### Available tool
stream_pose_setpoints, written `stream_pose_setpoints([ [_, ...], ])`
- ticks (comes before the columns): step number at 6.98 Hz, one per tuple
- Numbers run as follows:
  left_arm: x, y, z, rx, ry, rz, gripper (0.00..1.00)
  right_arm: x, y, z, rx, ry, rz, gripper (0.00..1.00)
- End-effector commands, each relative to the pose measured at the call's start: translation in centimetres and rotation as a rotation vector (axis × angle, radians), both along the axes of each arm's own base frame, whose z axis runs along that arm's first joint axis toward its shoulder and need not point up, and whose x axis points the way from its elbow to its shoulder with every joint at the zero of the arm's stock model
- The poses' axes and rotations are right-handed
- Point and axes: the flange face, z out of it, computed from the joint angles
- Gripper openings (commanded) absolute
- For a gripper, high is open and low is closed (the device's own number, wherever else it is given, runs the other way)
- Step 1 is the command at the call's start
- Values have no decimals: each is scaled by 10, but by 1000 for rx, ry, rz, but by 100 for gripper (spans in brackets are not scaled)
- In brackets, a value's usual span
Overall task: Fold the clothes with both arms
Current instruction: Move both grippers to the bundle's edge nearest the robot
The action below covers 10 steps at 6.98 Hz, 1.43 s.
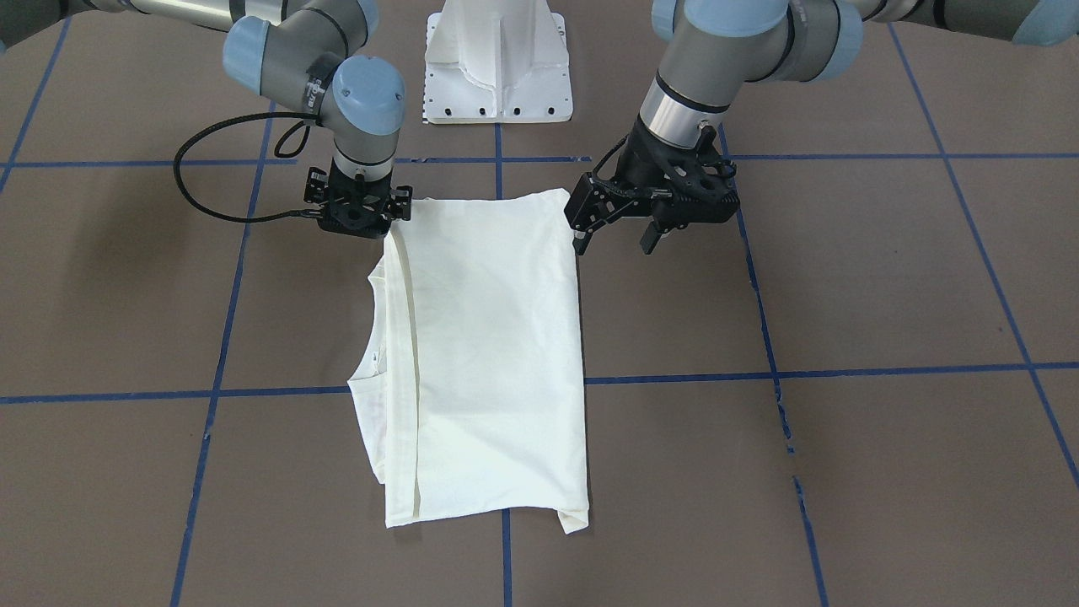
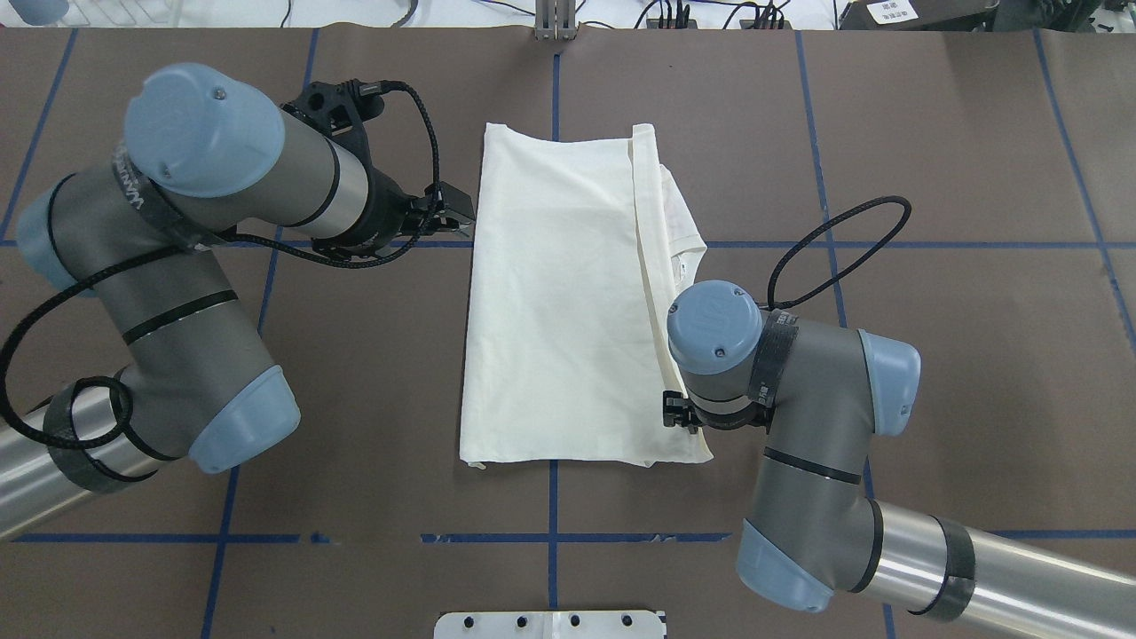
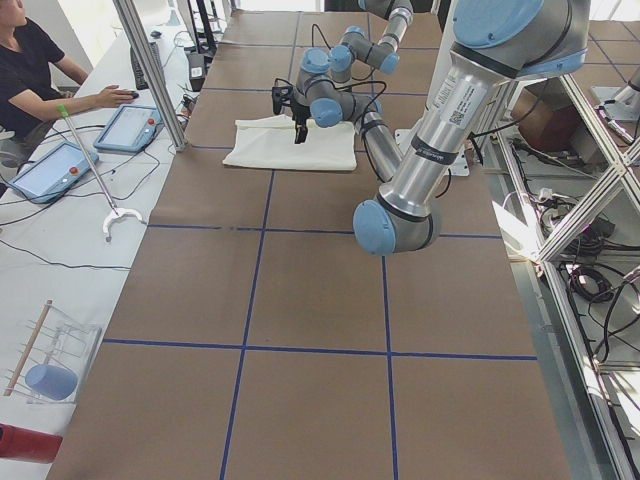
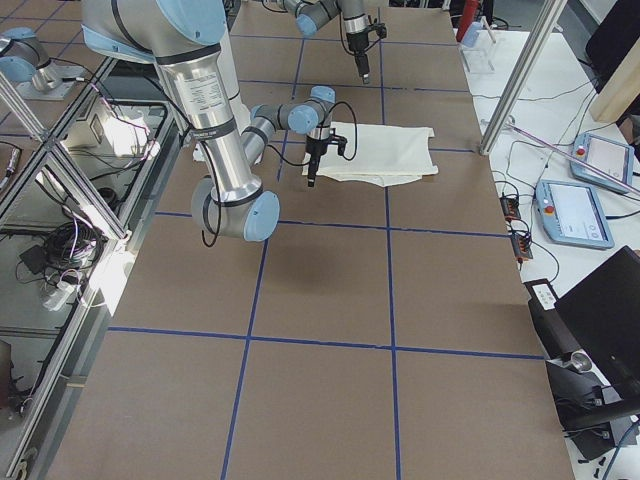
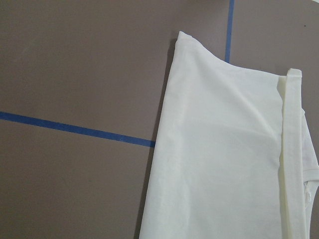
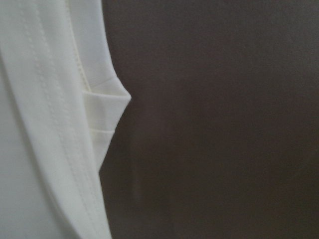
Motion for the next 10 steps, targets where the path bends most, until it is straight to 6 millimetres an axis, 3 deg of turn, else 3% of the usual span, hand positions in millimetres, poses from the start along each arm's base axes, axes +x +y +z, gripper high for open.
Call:
stream_pose_setpoints([
  [1, 4, 4, -3, -1, 6, 6, 100, 16, -6, 38, 9, 50, -15, 100],
  [3, 3, 4, -5, 0, 9, 4, 100, 48, -38, 23, 33, 7, 4, 100],
  [4, 1, 5, -7, 3, 12, 4, 100, 51, -47, 12, 53, -17, 5, 100],
  [5, 1, 5, -6, 4, 12, 6, 100, 58, -65, -16, 72, -76, 21, 100],
  [7, 12, 14, 4, -91, 27, -15, 100, 73, -63, -55, 96, -224, 18, 100],
  [9, 77, 90, 1, -348, 90, -30, 100, 90, -51, -83, 100, -305, 29, 100],
  [10, 111, 129, 8, -407, 73, -49, 100, 92, -49, -88, 83, -320, 63, 100],
])
